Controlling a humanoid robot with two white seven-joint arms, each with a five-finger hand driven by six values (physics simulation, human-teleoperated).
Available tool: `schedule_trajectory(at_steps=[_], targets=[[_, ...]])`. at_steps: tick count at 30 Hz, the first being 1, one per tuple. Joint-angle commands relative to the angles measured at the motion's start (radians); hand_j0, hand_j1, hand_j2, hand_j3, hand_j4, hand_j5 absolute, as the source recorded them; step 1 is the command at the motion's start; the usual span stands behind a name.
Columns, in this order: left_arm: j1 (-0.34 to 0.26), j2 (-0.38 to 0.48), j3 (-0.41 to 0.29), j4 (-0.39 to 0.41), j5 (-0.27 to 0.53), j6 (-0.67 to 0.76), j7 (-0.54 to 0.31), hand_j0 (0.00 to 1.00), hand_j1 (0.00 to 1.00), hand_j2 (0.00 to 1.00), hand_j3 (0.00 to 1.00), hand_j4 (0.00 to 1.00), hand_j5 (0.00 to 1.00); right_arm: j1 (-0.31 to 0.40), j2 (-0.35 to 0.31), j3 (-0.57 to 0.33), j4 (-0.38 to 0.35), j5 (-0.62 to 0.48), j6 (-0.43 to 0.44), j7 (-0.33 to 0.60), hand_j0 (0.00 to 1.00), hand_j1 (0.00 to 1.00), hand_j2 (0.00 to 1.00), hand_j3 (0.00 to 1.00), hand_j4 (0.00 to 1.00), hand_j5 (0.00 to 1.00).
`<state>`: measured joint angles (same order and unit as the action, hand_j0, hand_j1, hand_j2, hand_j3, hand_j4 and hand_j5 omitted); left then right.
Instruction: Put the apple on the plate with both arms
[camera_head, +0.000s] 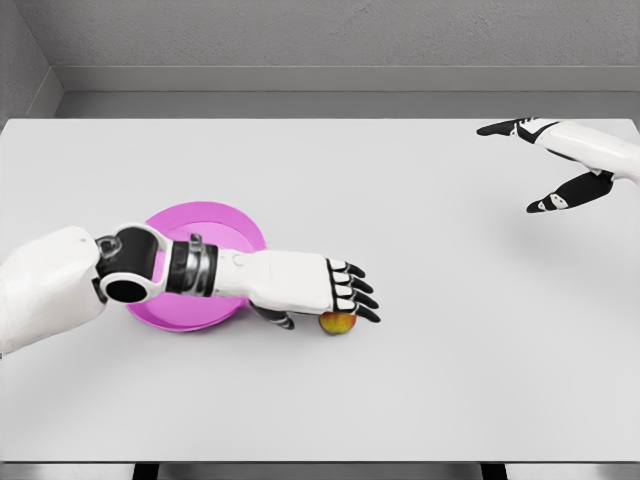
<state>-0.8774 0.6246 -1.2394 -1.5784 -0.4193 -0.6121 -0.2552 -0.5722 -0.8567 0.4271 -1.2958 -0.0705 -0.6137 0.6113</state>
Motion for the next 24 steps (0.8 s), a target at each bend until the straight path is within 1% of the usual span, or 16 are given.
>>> schedule_trajectory(at_steps=[1,11,13,14,15,16,24], targets=[[0.0,-0.029,-0.014,-0.002,0.007,0.001,0.001,1.0,1.0,1.0,1.0,1.0,1.0,0.0,-0.001,-0.001,0.0,-0.008,0.003,0.0,1.0,1.0,1.0,1.0,1.0,1.0],[-0.008,-0.017,-0.014,0.012,0.002,0.001,-0.002,1.0,1.0,1.0,1.0,1.0,1.0,0.008,-0.002,-0.001,0.0,-0.008,0.003,0.0,1.0,1.0,1.0,1.0,1.0,1.0],[-0.009,-0.019,-0.014,0.024,0.001,0.001,-0.002,0.96,0.96,0.96,0.96,0.96,0.96,0.008,-0.002,-0.001,0.0,-0.008,0.003,0.0,1.0,1.0,1.0,1.0,1.0,1.0],[-0.014,-0.019,-0.014,0.027,0.001,0.001,-0.027,0.92,0.92,0.92,0.92,0.92,0.92,0.008,-0.002,-0.001,0.001,-0.008,0.003,0.0,1.0,1.0,1.0,1.0,1.0,1.0],[-0.017,-0.023,-0.014,0.027,0.001,0.001,-0.047,0.91,0.91,0.91,0.91,0.91,0.91,0.008,-0.002,-0.001,0.0,-0.008,0.003,0.0,1.0,1.0,1.0,1.0,1.0,1.0],[-0.017,-0.025,-0.014,0.026,0.001,0.001,-0.049,0.88,0.88,0.88,0.88,0.88,0.88,0.008,-0.002,0.001,0.001,-0.008,0.003,0.0,1.0,1.0,1.0,1.0,1.0,1.0],[-0.02,-0.045,-0.022,0.024,0.001,0.001,-0.05,0.88,0.88,0.88,0.88,0.88,0.88,0.017,-0.002,0.001,0.001,-0.008,0.003,0.0,1.0,1.0,1.0,1.0,1.0,1.0]])
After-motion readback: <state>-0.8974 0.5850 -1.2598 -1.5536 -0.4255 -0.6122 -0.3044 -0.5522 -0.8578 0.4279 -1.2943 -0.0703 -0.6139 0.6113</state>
